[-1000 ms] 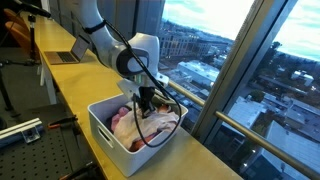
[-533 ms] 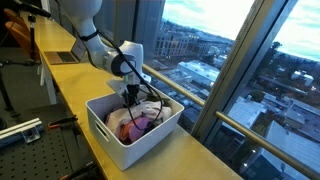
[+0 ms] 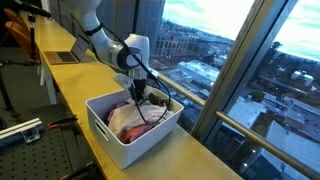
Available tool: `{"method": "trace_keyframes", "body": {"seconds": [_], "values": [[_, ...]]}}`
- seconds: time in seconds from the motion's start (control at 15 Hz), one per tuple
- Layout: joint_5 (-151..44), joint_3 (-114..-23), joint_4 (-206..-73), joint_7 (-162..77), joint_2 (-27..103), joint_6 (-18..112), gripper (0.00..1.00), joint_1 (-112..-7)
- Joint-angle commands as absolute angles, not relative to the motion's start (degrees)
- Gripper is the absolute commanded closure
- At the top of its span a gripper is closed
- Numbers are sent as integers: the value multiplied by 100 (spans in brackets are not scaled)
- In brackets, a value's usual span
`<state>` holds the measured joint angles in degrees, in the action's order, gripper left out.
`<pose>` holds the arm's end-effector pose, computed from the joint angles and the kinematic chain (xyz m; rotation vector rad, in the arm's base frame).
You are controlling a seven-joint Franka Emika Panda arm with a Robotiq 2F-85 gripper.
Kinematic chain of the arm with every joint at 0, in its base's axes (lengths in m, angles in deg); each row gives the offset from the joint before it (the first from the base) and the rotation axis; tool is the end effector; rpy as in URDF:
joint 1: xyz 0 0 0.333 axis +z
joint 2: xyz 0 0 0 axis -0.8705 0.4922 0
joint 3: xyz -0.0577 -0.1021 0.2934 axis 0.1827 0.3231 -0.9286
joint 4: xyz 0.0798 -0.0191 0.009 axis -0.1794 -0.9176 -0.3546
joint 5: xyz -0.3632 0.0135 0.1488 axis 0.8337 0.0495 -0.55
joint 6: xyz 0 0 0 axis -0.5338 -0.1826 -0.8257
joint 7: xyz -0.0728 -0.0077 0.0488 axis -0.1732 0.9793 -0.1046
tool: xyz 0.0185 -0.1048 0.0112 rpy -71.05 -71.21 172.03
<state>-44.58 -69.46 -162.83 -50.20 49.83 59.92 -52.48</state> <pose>0.6082 0.0541 0.2124 3.0078 0.0746 0.1349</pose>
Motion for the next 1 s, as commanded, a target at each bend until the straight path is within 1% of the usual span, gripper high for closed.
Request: {"method": "trace_keyframes", "body": {"seconds": [0.0,0.13,0.2,0.27,0.33,0.4,0.53,0.6,0.93], "values": [[-4414,-6827,-16480,-5002,4026,5561,73,-5273],[-4615,-6967,-16518,-4930,3572,5227,63,-5371],[-4776,-7057,-16520,-4912,3366,5037,54,-5409],[-4961,-7139,-16513,-4870,3181,4871,48,-5447],[-4661,-7042,-16318,-5013,3628,5132,40,-5425],[-4689,-7083,-16322,-5006,3470,5033,58,-5435],[-4682,-7087,-16339,-5010,3465,5037,43,-5438],[-4680,-7080,-16339,-5009,3533,5049,40,-5444],[-4678,-7069,-16324,-5009,3656,5060,40,-5446]]}}
